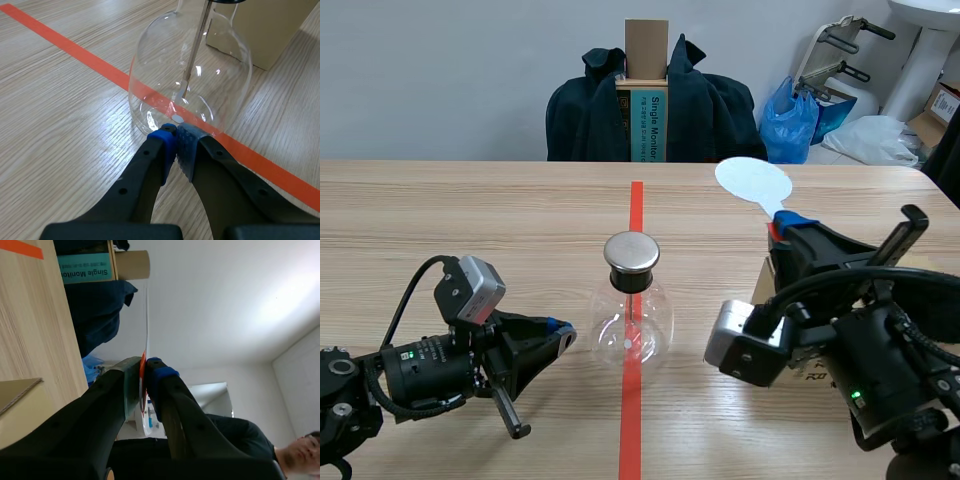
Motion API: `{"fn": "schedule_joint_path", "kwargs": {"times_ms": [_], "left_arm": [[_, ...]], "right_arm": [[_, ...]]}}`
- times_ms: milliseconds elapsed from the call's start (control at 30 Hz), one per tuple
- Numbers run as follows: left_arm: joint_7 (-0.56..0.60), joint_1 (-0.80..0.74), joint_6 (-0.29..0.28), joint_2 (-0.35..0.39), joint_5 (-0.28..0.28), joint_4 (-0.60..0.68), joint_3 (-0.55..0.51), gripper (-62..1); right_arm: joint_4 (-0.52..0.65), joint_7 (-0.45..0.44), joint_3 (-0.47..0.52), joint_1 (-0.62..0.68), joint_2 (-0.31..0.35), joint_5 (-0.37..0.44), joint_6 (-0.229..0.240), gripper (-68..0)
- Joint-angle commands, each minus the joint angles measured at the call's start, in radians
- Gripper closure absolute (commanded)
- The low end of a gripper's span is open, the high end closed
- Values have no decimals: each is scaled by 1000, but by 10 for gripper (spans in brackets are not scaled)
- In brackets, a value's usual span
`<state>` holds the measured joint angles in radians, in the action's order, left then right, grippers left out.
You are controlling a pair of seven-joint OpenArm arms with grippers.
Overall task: Do the electroscope experiment.
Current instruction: 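Move the plate toward and away from the electroscope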
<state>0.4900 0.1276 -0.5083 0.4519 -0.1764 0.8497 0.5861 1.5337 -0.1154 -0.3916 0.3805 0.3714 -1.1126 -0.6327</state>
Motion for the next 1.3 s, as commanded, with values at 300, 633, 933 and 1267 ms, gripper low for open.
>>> {"fn": "schedule_joint_path", "kwargs": {"times_ms": [300,633,933,1267], "left_arm": [[15,3,-2,-3,-13,21,-3,-29],[15,3,-2,-2,-13,21,-3,-29],[15,-1,-3,9,-14,27,-5,-29],[16,-266,-64,206,-29,391,-188,-53]], "right_arm": [[271,4,132,171,45,73,-34,-7],[442,-26,284,331,105,231,-84,-9],[458,-121,428,373,108,344,-113,-9],[453,-123,559,373,107,498,-108,-9]]}}
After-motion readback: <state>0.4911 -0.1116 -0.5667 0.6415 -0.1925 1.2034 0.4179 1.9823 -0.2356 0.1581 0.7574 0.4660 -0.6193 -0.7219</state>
